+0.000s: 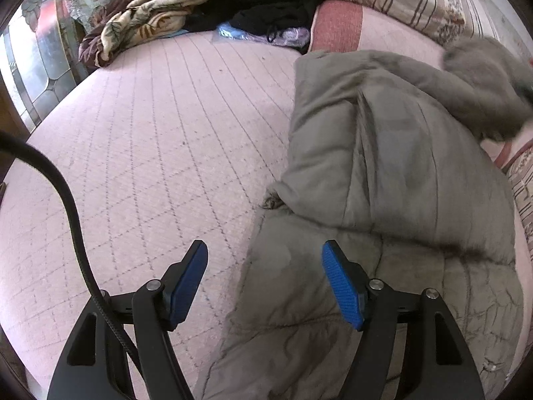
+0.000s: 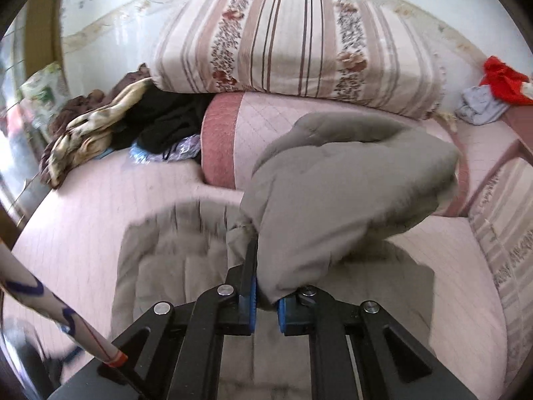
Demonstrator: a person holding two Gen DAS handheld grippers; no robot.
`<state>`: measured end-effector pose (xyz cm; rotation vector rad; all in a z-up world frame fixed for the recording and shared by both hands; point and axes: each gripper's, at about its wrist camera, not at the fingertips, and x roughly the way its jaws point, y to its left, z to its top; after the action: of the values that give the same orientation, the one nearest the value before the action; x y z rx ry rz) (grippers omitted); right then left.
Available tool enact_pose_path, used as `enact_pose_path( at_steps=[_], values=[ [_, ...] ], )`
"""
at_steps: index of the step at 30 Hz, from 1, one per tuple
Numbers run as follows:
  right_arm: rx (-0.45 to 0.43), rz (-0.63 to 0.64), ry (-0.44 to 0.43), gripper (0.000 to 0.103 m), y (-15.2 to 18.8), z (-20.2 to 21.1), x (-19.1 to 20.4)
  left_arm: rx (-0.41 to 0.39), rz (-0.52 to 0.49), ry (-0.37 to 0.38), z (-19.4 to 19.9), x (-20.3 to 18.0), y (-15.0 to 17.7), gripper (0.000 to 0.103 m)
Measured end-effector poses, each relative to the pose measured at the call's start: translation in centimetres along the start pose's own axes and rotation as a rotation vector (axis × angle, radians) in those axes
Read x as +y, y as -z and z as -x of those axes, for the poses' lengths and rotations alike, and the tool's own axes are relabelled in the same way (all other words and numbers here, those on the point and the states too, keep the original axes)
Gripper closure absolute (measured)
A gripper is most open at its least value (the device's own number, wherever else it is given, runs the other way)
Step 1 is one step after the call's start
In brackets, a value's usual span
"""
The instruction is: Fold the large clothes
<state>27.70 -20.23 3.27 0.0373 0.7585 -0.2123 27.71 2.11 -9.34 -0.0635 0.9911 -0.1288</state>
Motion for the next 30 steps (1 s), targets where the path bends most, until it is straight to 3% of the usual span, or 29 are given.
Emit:
enact_pose_path(
  at_steps=[3, 8, 14, 18, 20, 22, 28, 29, 30],
  values=[
    [0.021, -0.006, -0.008, 0.094, 3.3, 1.3, 0.3, -0.019, 0.025, 0.014, 0.8, 0.7, 0.0, 0.033],
    [0.138, -0.004, -0.001, 0.094, 7.1, -2.9, 2.0, -0.046, 0.040, 0.030, 1.6, 1.0, 0.0, 0.033],
    [0.213, -0.025, -0.003, 0.093, 7.9, -8.1, 2.9, -0.065, 0.045, 0.022, 2.1, 1.4, -0.1, 0.033],
    [0.209, -0.082, -0.024, 0.087, 7.4, -7.4, 2.0, -0.052, 0.062, 0.016, 1.7, 2.0, -0.4, 0.033],
    [0.191, -0.060, -0.034, 0.077, 7.3, -5.8, 1.6, -0.041, 0.082, 0.017, 1.3, 2.5, -0.6, 0.033],
    [0.192, -0.041, -0.050, 0.045, 7.7, -4.2, 1.5, -0.037, 0.099, 0.012, 1.2, 3.1, -0.8, 0.033],
    [0.140, 0.029, -0.045, 0.040, 9.2, 0.7, 1.0, -0.031, 0.122, 0.004, 1.3, 3.9, -0.8, 0.033],
    [0.116, 0.040, -0.022, 0.037, 9.1, 1.4, 0.7, -0.032, 0.122, 0.002, 1.4, 4.0, -0.7, 0.033],
    [0.091, 0.051, 0.007, 0.028, 8.6, 1.9, 0.3, -0.032, 0.121, 0.001, 1.4, 4.0, -0.6, 0.033]
  ],
)
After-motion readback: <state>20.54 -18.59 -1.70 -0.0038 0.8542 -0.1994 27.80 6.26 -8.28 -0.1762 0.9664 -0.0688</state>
